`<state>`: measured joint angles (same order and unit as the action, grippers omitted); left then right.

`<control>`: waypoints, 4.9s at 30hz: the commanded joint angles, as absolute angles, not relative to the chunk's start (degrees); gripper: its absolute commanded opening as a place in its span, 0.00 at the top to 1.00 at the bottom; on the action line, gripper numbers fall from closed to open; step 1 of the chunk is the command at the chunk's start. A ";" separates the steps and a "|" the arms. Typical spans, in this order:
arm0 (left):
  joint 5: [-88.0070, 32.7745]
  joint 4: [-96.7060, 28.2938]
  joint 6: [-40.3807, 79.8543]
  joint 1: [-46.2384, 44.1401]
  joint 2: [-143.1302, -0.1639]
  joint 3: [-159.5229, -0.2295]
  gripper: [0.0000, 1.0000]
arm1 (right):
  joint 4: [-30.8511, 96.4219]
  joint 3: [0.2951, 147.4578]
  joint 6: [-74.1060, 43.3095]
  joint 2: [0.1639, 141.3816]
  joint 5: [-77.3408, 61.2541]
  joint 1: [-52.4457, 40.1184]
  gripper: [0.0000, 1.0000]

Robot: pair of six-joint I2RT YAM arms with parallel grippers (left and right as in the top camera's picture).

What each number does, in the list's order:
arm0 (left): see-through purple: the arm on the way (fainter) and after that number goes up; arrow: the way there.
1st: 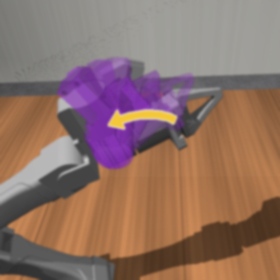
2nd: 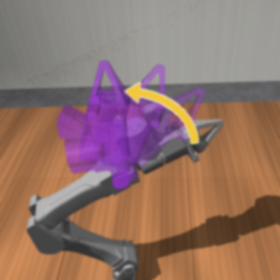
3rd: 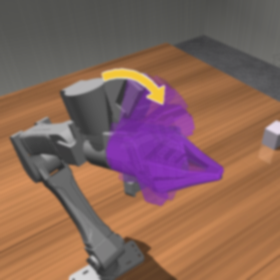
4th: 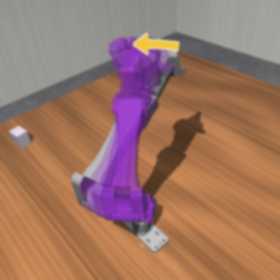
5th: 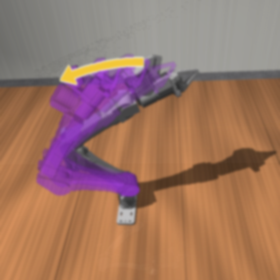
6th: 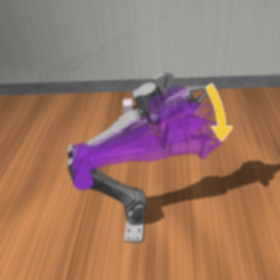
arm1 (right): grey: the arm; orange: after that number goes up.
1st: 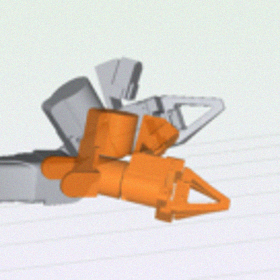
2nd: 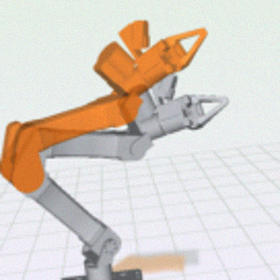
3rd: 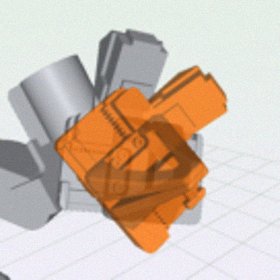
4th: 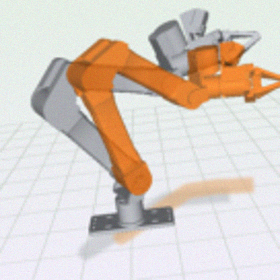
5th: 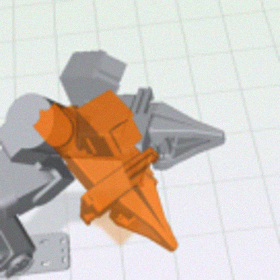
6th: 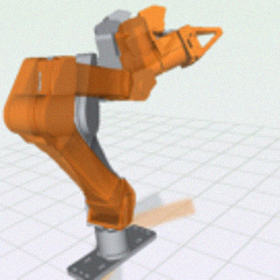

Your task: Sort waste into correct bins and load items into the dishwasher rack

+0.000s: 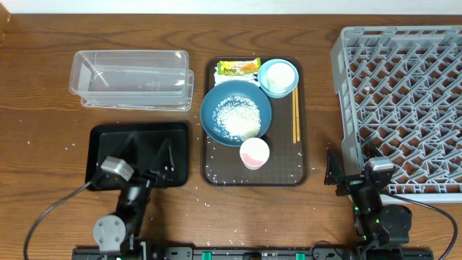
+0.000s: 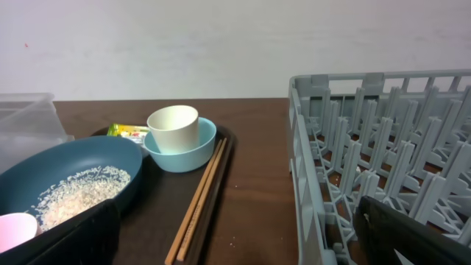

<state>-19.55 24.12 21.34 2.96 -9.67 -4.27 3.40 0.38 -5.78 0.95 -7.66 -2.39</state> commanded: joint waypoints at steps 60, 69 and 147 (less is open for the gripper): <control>-8.12 -57.74 8.16 -35.18 -95.13 -92.49 0.07 | 3.66 0.32 -5.06 0.38 -7.33 -3.07 0.01; -0.60 -52.34 8.19 -35.16 -95.33 -92.09 0.07 | 3.66 0.32 -5.06 0.38 -7.33 -3.07 0.01; 12.64 -61.04 36.10 25.58 -95.33 -92.12 0.07 | 27.83 84.16 6.31 73.97 -27.92 -10.48 0.01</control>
